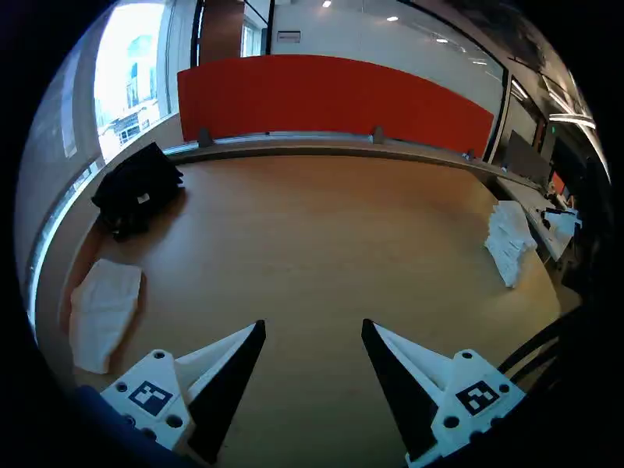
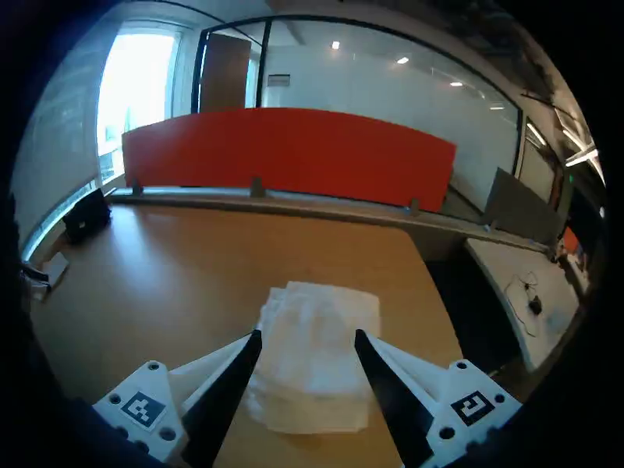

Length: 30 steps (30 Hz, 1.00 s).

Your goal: Fold towel

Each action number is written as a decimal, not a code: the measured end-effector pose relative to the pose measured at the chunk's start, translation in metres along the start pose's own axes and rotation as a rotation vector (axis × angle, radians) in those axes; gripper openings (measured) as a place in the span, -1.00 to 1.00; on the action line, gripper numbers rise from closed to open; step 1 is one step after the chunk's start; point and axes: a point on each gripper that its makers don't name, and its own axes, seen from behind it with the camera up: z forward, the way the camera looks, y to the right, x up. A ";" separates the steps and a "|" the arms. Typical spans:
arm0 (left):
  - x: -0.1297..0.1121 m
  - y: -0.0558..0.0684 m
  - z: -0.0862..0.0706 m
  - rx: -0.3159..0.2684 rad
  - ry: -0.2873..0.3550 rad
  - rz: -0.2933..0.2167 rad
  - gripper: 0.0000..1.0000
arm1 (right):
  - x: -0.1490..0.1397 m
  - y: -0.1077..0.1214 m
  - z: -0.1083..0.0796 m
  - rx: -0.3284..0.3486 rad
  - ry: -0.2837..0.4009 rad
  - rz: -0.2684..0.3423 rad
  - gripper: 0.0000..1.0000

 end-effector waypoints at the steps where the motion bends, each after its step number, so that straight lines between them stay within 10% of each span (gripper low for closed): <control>1: 0.001 -0.001 0.000 0.001 0.005 -0.001 0.83 | 0.003 -0.003 0.000 0.002 0.014 0.004 0.84; 30: 0.109 -0.048 -0.024 0.108 0.343 -0.048 0.83 | 0.086 -0.057 -0.022 0.003 0.327 0.064 0.84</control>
